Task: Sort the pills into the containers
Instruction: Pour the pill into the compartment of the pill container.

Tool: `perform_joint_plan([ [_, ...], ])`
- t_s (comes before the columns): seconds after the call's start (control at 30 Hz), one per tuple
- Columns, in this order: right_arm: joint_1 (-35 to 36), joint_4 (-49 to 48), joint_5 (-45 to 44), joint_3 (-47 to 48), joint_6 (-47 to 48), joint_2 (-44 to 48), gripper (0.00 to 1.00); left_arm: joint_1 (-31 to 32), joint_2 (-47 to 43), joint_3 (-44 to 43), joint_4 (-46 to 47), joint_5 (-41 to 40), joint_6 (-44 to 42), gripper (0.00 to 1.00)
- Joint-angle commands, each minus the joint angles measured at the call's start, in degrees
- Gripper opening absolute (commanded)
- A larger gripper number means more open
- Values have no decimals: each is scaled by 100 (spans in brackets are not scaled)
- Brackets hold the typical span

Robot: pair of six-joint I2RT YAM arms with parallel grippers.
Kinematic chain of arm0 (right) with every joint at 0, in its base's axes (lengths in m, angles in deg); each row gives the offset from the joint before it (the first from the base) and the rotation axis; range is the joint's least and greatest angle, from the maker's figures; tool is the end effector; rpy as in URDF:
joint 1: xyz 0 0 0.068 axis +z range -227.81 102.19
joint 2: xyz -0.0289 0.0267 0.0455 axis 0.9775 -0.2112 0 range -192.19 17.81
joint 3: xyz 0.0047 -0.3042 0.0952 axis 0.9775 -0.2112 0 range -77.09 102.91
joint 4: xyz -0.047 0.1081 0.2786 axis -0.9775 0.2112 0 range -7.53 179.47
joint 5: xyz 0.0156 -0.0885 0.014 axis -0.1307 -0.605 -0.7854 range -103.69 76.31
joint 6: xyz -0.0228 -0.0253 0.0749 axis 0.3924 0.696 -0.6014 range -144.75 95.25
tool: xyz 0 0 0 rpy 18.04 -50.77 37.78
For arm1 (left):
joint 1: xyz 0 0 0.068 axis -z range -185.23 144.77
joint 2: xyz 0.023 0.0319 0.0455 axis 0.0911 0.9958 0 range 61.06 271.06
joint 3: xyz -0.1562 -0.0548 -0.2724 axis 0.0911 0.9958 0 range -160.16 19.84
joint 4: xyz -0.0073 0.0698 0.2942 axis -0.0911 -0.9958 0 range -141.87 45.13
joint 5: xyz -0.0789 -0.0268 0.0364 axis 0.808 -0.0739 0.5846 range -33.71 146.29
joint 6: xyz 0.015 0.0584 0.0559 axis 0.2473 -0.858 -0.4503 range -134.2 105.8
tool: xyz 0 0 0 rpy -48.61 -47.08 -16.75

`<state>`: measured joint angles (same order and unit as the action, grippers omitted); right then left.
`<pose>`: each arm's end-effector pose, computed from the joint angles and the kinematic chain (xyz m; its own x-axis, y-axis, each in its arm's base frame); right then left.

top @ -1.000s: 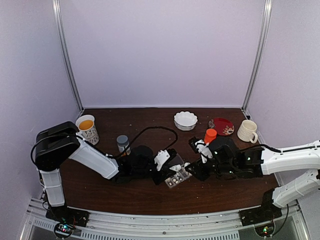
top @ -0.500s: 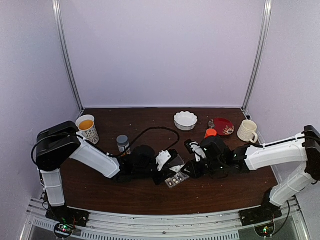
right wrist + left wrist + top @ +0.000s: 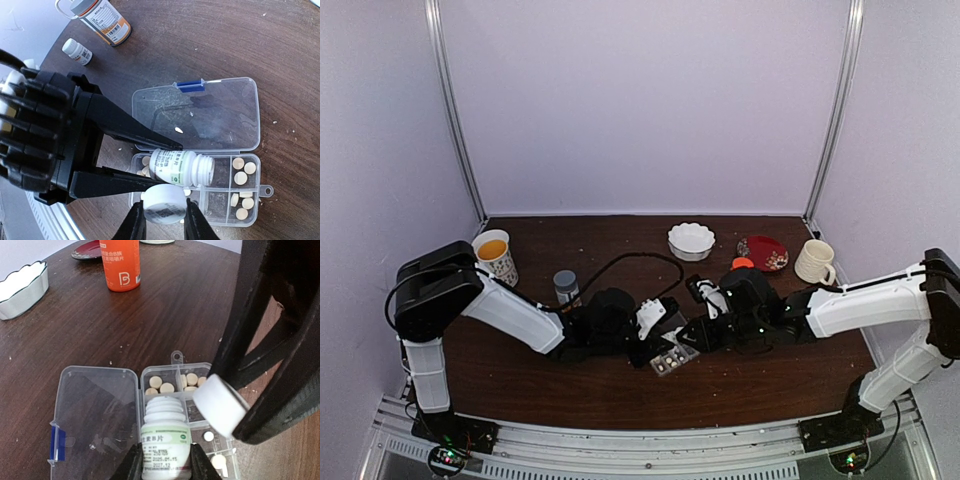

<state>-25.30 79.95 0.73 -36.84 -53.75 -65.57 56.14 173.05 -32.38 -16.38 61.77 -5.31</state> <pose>0.1956 0.2841 0.1760 -0.7747 -0.2385 -0.5856 -0.5807 0.6348 0.5098 0.2133 -0.4050 0.1078 -0.3868 0.3875 -0.8368 0.8634 0.4708 -0.1811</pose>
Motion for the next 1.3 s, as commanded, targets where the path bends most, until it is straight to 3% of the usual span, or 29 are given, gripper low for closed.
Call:
perform_joint_plan([
  [0.0,-57,-261,162,141,-157,-145,0,29,130,-147,78,-72,-84,0],
  [0.2,-121,27,326,365,-174,-629,0,31,148,-165,51,-61,-95,0],
  [0.63,-408,-818,832,27,-406,-342,0,30,148,-191,-10,-29,-119,0],
  [0.87,-417,-276,834,244,-373,-983,0,32,148,-199,-40,-20,-128,0],
  [1.13,-438,-311,582,337,-345,-397,0,29,148,-269,-187,70,-172,0],
  [1.27,-443,-432,656,280,-426,-587,0,30,148,-288,-235,66,-177,0],
])
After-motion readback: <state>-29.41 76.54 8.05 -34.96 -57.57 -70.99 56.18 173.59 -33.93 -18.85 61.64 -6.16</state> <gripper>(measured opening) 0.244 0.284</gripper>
